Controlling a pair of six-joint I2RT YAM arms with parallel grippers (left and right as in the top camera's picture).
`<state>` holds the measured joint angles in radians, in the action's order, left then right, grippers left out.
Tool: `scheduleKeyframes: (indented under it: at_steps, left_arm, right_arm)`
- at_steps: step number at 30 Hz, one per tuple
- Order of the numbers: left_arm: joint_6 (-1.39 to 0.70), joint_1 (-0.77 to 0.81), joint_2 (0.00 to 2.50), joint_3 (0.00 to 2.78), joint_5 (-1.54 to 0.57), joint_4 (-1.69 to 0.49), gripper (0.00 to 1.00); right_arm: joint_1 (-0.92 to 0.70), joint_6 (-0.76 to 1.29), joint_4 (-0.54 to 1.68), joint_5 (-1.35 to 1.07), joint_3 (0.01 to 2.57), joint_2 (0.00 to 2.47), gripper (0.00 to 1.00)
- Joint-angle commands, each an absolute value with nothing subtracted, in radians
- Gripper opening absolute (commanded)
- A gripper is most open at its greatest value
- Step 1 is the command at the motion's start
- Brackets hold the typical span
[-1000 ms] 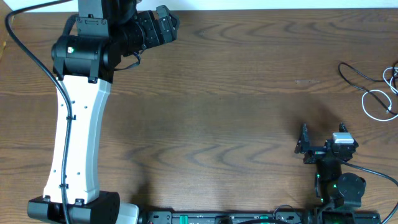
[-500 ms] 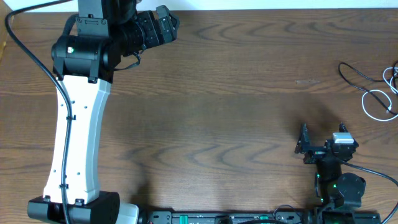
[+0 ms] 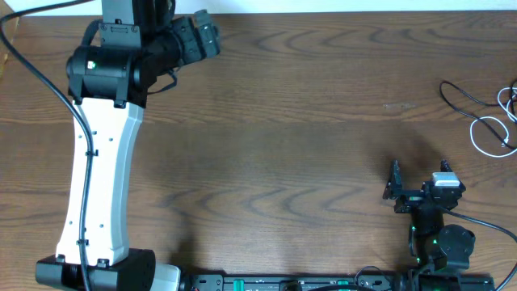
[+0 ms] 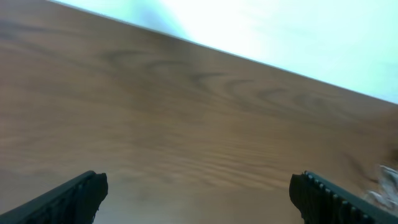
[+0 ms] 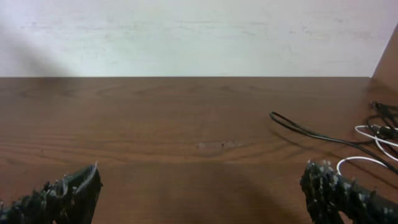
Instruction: Untangle cables
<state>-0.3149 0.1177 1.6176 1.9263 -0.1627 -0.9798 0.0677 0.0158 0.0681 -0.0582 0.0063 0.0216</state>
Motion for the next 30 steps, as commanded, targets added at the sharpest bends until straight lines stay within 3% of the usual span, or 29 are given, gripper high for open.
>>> scheduleKeyframes:
  at_steps: [1,11,24,30]
  left_arm:
    - [-0.254,0.11,1.54,1.898,0.066,-0.989,0.98]
    - [-0.175,0.061,1.257,1.564,0.079,-0.725,0.98]
    - [-0.005,-0.014,0.721,0.669,-0.083,-0.012,0.98]
    - [0.017,-0.017,0.522,0.36,-0.091,0.153,0.98]
  right_arm:
    - [0.058,0.029,0.075,-0.051,0.007,0.02,0.99]
    - [0.058,0.029,0.075,-0.051,0.007,0.02,0.99]
    - [0.058,0.029,0.075,-0.051,0.007,0.02,0.99]
    - [0.058,0.029,0.075,-0.051,0.007,0.02,0.99]
